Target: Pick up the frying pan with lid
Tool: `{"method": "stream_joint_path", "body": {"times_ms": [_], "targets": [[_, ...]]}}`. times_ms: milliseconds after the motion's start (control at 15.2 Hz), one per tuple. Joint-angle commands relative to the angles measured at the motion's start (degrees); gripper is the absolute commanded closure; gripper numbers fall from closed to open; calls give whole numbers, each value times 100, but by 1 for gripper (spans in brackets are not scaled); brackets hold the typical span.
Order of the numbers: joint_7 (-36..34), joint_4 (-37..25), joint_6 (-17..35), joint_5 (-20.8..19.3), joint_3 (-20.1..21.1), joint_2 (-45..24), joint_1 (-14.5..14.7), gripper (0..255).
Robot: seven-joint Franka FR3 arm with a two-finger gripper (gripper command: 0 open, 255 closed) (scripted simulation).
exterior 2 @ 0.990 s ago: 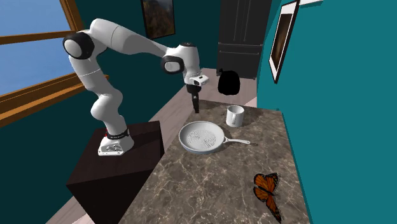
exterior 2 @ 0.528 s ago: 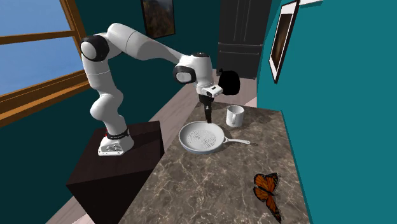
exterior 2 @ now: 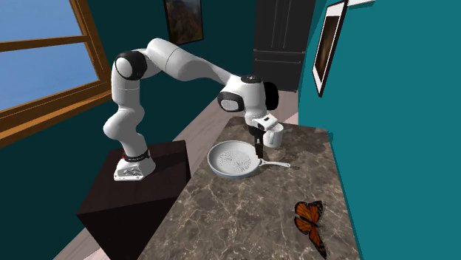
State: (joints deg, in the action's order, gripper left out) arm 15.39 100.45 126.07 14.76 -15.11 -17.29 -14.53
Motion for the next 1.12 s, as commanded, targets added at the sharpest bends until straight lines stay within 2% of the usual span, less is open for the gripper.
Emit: {"method": "stream_joint_path", "body": {"times_ms": [0, 132, 726, 792, 1056], "targets": [[92, -492, -54, 211, -7, -436, -171, 0], [136, -960, -117, 380, 5, -833, -334, 0], [279, -700, 344, 512, 74, -1050, -361, 0], [286, -690, 349, 514, 74, -1046, -364, 255], [288, -676, 351, 512, 72, -1033, -363, 255]]}}
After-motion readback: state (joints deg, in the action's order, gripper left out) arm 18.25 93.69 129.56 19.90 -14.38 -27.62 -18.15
